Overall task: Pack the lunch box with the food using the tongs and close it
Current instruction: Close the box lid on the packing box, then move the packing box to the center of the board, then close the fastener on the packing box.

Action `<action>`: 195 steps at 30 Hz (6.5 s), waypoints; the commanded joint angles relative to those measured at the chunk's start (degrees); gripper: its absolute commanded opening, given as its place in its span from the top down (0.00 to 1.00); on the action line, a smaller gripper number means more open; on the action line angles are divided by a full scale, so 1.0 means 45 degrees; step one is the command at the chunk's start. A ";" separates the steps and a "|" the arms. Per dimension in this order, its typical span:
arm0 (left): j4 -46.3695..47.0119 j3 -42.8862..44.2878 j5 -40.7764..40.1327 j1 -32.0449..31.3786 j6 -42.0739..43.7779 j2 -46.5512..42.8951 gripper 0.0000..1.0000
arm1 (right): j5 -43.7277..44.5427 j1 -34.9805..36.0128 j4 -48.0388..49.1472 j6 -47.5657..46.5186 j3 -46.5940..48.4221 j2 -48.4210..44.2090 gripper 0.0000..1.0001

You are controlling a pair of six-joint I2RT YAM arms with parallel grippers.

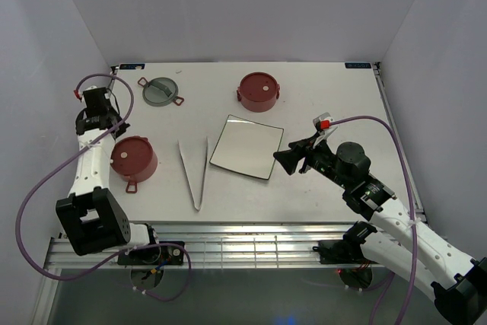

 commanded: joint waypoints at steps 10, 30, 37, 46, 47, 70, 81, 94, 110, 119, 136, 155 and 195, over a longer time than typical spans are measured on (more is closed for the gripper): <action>0.0044 -0.2409 0.0443 0.0025 -0.0710 0.1915 1.00 | -0.0035 0.0028 0.0200 -0.0138 0.0563 0.0002 0.27; -0.0424 0.0050 0.4326 -0.0111 -0.0612 -0.3315 0.03 | 0.0669 0.0028 -0.0074 -0.0392 0.0718 0.0119 0.27; -0.0622 -0.0394 0.7318 -0.0326 -0.0747 -0.5386 0.02 | 0.3931 0.0008 -0.1846 -0.0901 0.2415 0.1641 0.27; 0.1684 -0.2956 0.7323 -0.2373 -0.1822 -0.5684 0.02 | 0.5862 -0.0011 -0.2495 0.0020 0.4720 0.3691 0.27; 0.1724 -0.2957 0.6585 -0.3151 -0.1958 -0.5430 0.02 | 0.6019 -0.0069 -0.2476 -0.0156 0.4993 0.4390 0.26; 0.9673 -0.8423 0.4500 -0.7841 -0.3508 -0.6072 0.02 | 0.3620 -0.3741 -0.2629 -0.0628 1.7333 1.8917 0.33; 0.9576 -0.8132 0.5308 -0.8490 -0.3132 -0.4314 0.02 | 0.3790 -0.3956 -0.2241 -0.0683 1.9957 2.1643 0.39; 0.9576 -0.8503 0.4175 -0.9369 -0.2722 -0.4979 0.02 | 0.3463 -0.4171 -0.2066 -0.1427 1.8357 2.1058 0.60; 0.9419 -0.8445 0.3882 -0.9623 -0.2331 -0.4802 0.02 | 0.1821 -0.6746 -0.2085 -0.2677 1.3969 1.7389 0.92; 0.9439 -0.8542 0.4213 -0.9857 -0.2487 -0.5388 0.02 | 0.2367 -0.7256 -0.2945 -0.3849 0.8908 1.3580 0.92; 0.9771 -0.8660 0.4742 -1.0326 -0.2722 -0.5915 0.02 | 0.1606 -0.7843 -0.2433 -0.7111 0.3743 0.7756 0.63; 0.9986 -0.3512 0.7337 -1.1379 -0.3054 0.0329 0.90 | 0.1509 -0.7804 -0.3414 -0.4436 0.5055 0.9338 0.62; 0.7427 0.5461 0.6030 -1.3197 -0.2526 1.0665 1.00 | 0.1919 -0.6632 -0.3804 -0.3849 0.4469 0.9378 0.91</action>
